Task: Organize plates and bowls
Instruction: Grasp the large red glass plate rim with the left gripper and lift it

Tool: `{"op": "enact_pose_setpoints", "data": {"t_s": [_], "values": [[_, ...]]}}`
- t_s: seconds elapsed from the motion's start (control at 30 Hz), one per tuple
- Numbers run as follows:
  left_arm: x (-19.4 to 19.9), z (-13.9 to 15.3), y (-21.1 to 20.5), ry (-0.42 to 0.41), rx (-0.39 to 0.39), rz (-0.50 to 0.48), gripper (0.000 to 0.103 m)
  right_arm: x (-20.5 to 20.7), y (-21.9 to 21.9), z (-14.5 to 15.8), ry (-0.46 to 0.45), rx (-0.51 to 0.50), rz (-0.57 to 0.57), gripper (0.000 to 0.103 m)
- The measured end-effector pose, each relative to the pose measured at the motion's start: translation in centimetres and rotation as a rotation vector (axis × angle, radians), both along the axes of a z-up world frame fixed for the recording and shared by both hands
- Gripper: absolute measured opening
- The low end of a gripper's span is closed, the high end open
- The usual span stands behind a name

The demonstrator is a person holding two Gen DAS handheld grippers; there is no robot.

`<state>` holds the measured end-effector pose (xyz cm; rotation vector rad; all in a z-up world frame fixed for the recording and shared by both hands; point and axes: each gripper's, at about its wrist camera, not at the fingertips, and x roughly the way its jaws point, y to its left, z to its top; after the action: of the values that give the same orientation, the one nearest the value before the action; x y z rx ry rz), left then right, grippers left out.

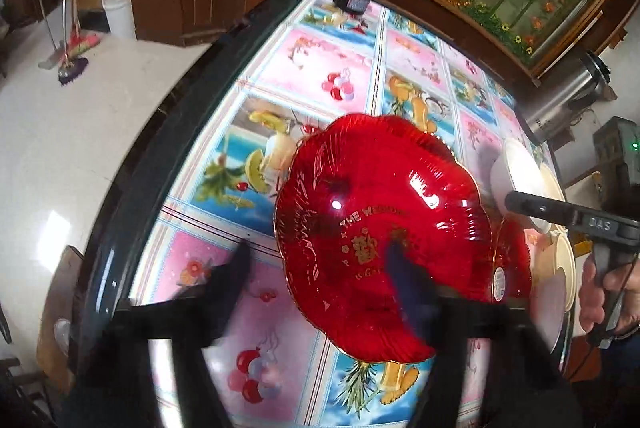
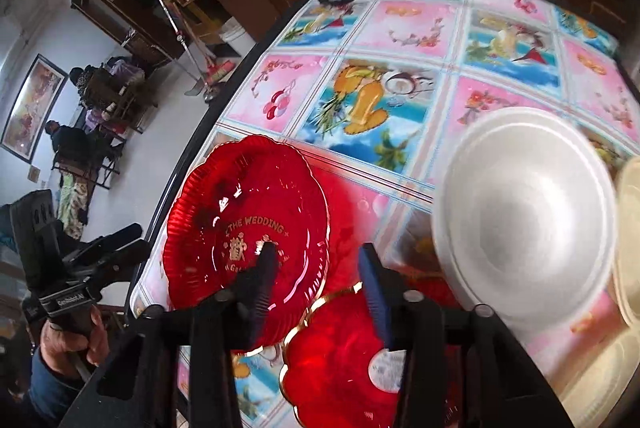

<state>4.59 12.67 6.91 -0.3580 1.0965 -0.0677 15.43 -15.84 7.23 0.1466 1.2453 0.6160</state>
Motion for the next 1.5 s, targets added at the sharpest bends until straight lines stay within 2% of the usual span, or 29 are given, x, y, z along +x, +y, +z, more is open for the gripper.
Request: {"op": "enact_pose_setpoints", "data": {"t_s": [0.03, 0.07, 0.23, 0.37, 0.4, 0.53, 0.6, 0.67, 0.73, 1.07, 1.5], "values": [[0.2, -0.3, 0.0, 0.009, -0.003, -0.003, 0.034, 0.3, 0.2, -0.4, 0.008, -0.008, 0.0, 0.04], [0.3, -0.6, 0.1, 0.015, -0.006, -0.007, 0.033, 0.5, 0.4, -0.7, 0.018, -0.006, 0.004, 0.032], [0.9, -0.6, 0.5, 0.002, -0.01, -0.009, 0.031, 1.2, 1.2, -1.6, 0.039, -0.018, 0.025, 0.029], [1.0, -0.1, 0.8, -0.011, -0.001, -0.001, 0.031, 1.5, 1.4, -2.2, 0.044, -0.036, 0.019, 0.028], [1.0, 0.0, 0.8, -0.01, 0.007, -0.002, 0.034, 1.5, 1.4, -2.3, 0.043, -0.039, 0.02, 0.028], [1.5, -1.0, 0.8, 0.015, 0.014, -0.002, 0.037, 1.7, 1.5, -2.8, 0.053, -0.045, 0.025, 0.028], [1.8, -1.7, 0.6, 0.024, 0.016, -0.007, 0.037, 1.7, 1.8, -3.2, 0.058, -0.058, 0.03, 0.018], [1.9, -2.5, 0.4, 0.037, 0.014, -0.011, 0.02, 1.7, 2.0, -3.4, 0.057, -0.067, 0.03, 0.01], [2.0, -3.2, 0.3, 0.047, 0.035, -0.012, 0.013, 1.7, 2.2, -3.5, 0.057, -0.057, 0.03, 0.006], [0.4, -2.4, 0.7, 0.029, 0.066, 0.013, 0.013, 0.6, 2.8, -3.0, 0.035, -0.048, 0.022, 0.005], [-4.7, -0.4, 2.4, 0.009, 0.084, 0.087, 0.013, -2.6, 4.9, -1.3, 0.035, 0.02, 0.08, 0.005]]}}
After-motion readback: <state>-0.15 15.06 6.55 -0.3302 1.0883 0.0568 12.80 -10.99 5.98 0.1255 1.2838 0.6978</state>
